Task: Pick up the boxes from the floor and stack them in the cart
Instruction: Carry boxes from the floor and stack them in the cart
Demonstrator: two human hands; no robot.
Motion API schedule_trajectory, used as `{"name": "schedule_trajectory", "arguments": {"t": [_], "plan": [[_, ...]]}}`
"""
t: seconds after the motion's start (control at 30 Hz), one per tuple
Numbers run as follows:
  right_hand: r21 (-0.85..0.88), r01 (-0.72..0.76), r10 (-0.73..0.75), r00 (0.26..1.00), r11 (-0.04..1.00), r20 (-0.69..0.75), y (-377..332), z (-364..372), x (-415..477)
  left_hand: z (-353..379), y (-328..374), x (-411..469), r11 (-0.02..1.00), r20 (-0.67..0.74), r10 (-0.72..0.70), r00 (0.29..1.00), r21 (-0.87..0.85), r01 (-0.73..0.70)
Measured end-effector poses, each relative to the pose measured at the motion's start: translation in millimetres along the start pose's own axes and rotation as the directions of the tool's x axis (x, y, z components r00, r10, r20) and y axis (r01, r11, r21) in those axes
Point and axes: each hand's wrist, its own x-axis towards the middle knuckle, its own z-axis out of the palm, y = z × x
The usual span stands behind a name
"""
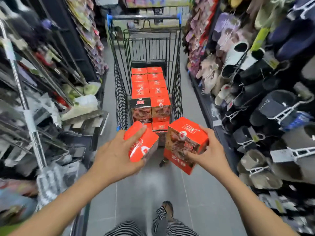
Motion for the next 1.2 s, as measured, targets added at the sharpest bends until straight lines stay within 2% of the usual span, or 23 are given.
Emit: {"name": "schedule_trajectory", "arguments": {"t": [0.2, 0.37, 0.47, 0.6, 0.67, 0.8, 0.93, 1.03, 1.1, 1.2], "plan": [[-0.011, -0.029, 0.029, 0.999, 1.000, -0.027, 3.8, 13.8, 82.4, 5.5, -41.3, 92.0, 0.998, 0.028, 0.040, 0.999, -0.048, -0.039], [-0.015, -0.066, 0.065, 0.996, 0.998, -0.053, 8.4, 34.8, 144.6, 29.4, -94.1, 181.0, 0.967, 0.056, 0.249, 0.967, 0.038, -0.251], [-0.019, -0.096, 0.094, 0.991, 0.995, -0.092, 9.0, 48.8, 174.3, 51.8, -123.6, 224.9, 0.905, 0.136, 0.413, 0.901, 0.054, -0.423], [-0.057, -0.114, 0.108, 0.989, 0.992, -0.102, 18.7, 67.0, 198.5, 82.0, -149.5, 265.2, 0.775, 0.350, 0.559, 0.752, 0.102, -0.624], [-0.040, -0.147, 0.142, 0.984, 0.988, -0.109, 24.8, 74.3, 203.8, 93.3, -152.4, 278.1, 0.740, 0.381, 0.599, 0.704, 0.073, -0.669], [-0.048, -0.197, 0.191, 0.976, 0.979, -0.103, 34.2, 84.3, 209.3, 121.9, -155.6, 296.6, 0.684, 0.344, 0.694, 0.633, -0.037, -0.729], [-0.088, -0.207, 0.202, 0.977, 0.974, -0.063, 42.1, 84.3, 216.8, 150.2, -155.1, 306.0, 0.713, 0.414, 0.633, 0.654, 0.017, -0.701], [-0.093, -0.211, 0.207, 0.977, 0.973, -0.048, 47.2, 80.7, 222.4, 167.1, -154.5, 309.5, 0.728, 0.463, 0.554, 0.692, 0.134, -0.673], [-0.092, -0.231, 0.228, 0.973, 0.969, -0.048, 51.6, 78.7, 226.7, 171.2, -154.8, 307.9, 0.729, 0.461, 0.519, 0.720, 0.200, -0.654], [-0.113, -0.248, 0.247, 0.969, 0.962, -0.019, 58.0, 77.9, 232.1, 172.4, -158.4, 303.9, 0.732, 0.449, 0.518, 0.728, 0.207, -0.649]]}}
